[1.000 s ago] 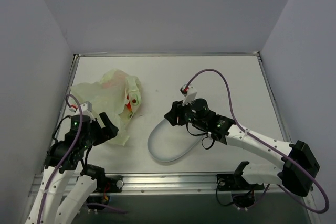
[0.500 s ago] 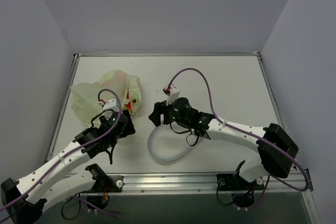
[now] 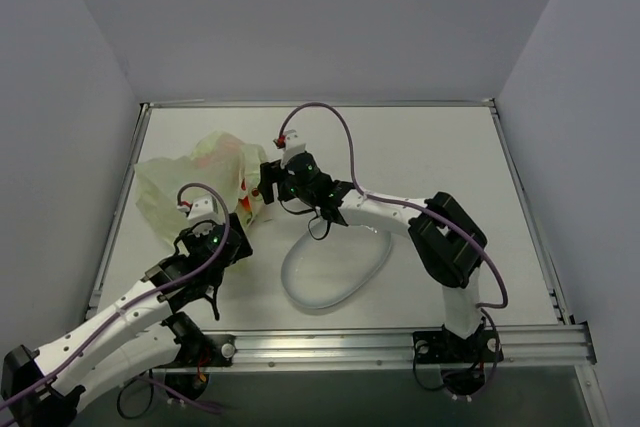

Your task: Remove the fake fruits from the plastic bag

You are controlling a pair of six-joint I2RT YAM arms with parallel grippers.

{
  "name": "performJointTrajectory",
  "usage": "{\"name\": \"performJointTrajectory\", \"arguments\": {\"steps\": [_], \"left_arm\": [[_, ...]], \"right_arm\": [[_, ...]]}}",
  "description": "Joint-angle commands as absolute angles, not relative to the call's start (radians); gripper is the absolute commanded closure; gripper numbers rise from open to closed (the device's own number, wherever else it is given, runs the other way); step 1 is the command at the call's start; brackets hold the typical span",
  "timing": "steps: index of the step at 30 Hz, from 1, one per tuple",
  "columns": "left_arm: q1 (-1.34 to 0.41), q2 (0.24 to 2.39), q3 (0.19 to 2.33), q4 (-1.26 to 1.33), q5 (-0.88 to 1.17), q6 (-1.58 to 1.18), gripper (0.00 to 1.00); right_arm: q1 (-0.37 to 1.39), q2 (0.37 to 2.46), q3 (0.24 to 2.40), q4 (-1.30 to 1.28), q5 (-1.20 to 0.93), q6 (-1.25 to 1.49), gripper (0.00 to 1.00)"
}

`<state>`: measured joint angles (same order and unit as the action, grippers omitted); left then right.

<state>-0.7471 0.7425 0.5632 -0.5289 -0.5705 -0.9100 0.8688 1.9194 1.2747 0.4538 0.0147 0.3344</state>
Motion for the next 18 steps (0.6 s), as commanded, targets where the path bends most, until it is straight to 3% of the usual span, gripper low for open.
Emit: {"name": "performJointTrajectory", "arguments": {"steps": [1, 2, 7, 9, 10, 11, 12, 18], "left_arm": [[-0.756, 0.771, 0.578, -0.420, -0.585, -0.885, 0.31], [-0.756, 0.782, 0.578, -0.394, -0.580, -0.878, 0.32], [-0.756, 0.785, 0.568, -0.384, -0.595, -0.876, 0.53], [-0.756, 0.761, 0.551, -0.365, -0.607, -0.880, 0.62], [-0.756, 0.752, 0.542, -0.354, -0.607, -0.881, 0.80], [-0.756, 0.729, 0.543, -0.357, -0.617, -0.884, 0.89], [-0.755, 0.715, 0.548, -0.367, -0.623, -0.887, 0.96], [-0.752, 0.559, 0.643, -0.385, -0.582, -0.851, 0.98]], "right_arm": [[0.851, 1.969, 1.377, 0.480, 0.000, 0.314, 0.32], [0.845, 1.989, 1.397, 0.479, -0.036, 0.321, 0.32], [0.835, 2.056, 1.460, 0.491, -0.133, 0.357, 0.39], [0.828, 2.069, 1.470, 0.520, -0.184, 0.376, 0.58], [0.828, 2.068, 1.467, 0.529, -0.205, 0.382, 0.70], [0.827, 2.063, 1.460, 0.537, -0.195, 0.388, 0.93], [0.827, 2.043, 1.450, 0.540, -0.184, 0.387, 1.00], [0.755, 1.907, 1.303, 0.552, -0.221, 0.325, 1.00]]}}
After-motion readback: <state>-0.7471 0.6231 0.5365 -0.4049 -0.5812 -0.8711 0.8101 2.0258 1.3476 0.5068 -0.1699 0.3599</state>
